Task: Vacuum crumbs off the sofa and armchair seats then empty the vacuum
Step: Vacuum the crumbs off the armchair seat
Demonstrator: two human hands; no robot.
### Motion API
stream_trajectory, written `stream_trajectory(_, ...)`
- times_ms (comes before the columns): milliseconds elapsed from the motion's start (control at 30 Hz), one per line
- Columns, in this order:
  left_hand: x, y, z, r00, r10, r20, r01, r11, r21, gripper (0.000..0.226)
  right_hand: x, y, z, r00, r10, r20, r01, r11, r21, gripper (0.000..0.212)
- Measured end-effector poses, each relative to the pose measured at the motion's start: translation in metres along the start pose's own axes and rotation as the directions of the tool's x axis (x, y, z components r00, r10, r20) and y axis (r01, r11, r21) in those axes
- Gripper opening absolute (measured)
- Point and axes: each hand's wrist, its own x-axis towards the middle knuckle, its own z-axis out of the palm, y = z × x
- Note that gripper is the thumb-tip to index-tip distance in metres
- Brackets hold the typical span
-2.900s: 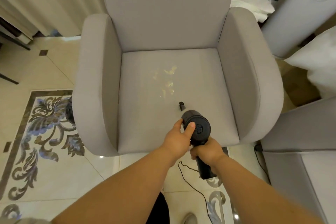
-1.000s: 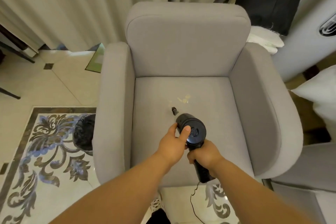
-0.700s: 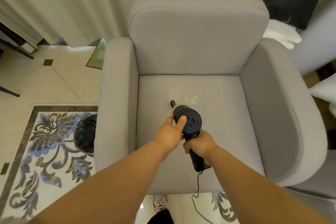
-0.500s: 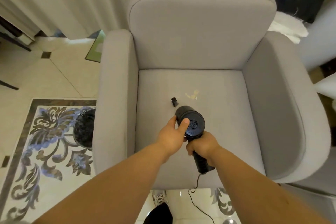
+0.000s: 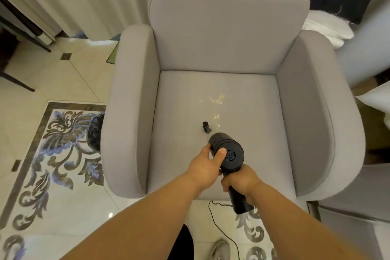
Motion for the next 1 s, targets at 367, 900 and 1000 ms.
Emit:
stream_trajectory(367,-0.047,-0.042,0.072,1.000,-0.010,-0.028,0.008,0.997,-0.071,0.065,-0.032,0.074,-0.030,0.999,-0.011,0.032,0.014,0.995,-0.097,0.025)
stream_trajectory(900,-0.027,0.022,0.036,0.988,0.092,-0.126,-0.108,0.986,-0.124,0.064,-0.024,-0.008,-0.048,0.987,-0.157,0.033,0.160,0.983,-0.094,0.031)
stream_trajectory(1000,-0.008,0.041,0.010,0.985,0.094,-0.148,-0.113,0.986,-0.125,0.065,-0.005,-0.044,-0.041,0.985,-0.171,0.032,0.173,0.981,-0.087,0.032)
